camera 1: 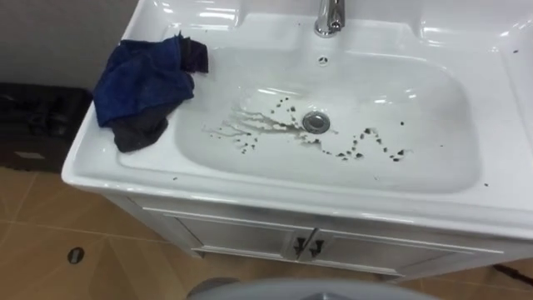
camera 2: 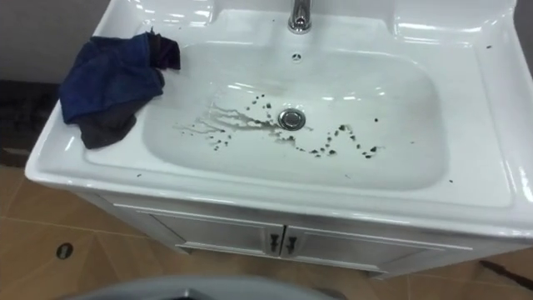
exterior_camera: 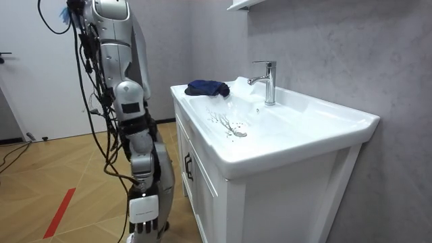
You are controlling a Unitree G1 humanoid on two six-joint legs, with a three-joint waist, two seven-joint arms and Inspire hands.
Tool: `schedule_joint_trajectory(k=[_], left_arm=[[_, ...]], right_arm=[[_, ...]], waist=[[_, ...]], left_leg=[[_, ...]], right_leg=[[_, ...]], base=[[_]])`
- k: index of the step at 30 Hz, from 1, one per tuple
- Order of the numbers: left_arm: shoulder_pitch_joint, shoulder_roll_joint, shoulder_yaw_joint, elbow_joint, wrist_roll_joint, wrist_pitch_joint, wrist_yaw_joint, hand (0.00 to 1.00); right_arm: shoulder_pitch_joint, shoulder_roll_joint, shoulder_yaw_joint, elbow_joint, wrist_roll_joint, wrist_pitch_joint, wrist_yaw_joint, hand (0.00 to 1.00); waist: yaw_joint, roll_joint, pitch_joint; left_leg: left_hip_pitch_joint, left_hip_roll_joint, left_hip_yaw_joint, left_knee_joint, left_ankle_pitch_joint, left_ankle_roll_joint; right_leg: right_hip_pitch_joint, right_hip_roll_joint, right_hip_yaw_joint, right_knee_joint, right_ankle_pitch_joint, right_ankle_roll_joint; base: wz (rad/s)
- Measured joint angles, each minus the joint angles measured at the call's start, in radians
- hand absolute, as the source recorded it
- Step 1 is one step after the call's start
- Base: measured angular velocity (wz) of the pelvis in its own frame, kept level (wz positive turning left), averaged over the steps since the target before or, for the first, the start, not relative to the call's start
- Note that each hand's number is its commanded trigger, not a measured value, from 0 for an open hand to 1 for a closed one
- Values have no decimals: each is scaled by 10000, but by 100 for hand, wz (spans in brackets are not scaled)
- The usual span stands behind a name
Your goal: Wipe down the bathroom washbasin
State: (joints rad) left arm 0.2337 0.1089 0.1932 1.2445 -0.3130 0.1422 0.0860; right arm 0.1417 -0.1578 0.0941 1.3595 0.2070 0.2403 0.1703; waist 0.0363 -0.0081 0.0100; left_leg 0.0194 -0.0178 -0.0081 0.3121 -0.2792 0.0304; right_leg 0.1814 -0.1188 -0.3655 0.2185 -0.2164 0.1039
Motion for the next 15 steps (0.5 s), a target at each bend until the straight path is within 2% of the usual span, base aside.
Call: schedule_joint_trajectory(k=[3,7,10,13,15], left_arm=[[34,24,619,-342,-910,-54,728,0],[100,115,1678,-1158,-1687,-298,1627,0],[242,181,2155,-1744,-2280,-622,2211,0],[357,297,2457,-2280,-2849,-792,2914,0],[411,328,2697,-2914,-2852,-785,3309,0]], right_arm=[[-4,-46,-3,3,-88,0,-110,0],[41,-223,-86,6,-154,5,-140,0],[40,-465,-308,5,-540,3,51,0],[39,-513,-407,3,-663,2,58,0],[34,-554,-410,-65,-818,4,78,0]], waist=[[11,14,0],[455,73,9],[560,226,8],[563,268,9],[630,297,-16]], left_leg=[[0,-44,-243,-44,59,-23],[25,-41,-293,-219,169,-86],[-16,-51,-395,-226,194,-102],[-111,-103,-519,-235,234,-135],[-141,-103,-524,-291,285,-168]], right_leg=[[105,-6,-231,9,-14,-8],[84,-10,-497,-16,-30,-23],[90,-4,-584,-14,-39,-37],[51,-19,-603,5,-139,-152],[-1,-22,-604,26,-186,-162]], base=[[33],[5],[9],[12],[6]])
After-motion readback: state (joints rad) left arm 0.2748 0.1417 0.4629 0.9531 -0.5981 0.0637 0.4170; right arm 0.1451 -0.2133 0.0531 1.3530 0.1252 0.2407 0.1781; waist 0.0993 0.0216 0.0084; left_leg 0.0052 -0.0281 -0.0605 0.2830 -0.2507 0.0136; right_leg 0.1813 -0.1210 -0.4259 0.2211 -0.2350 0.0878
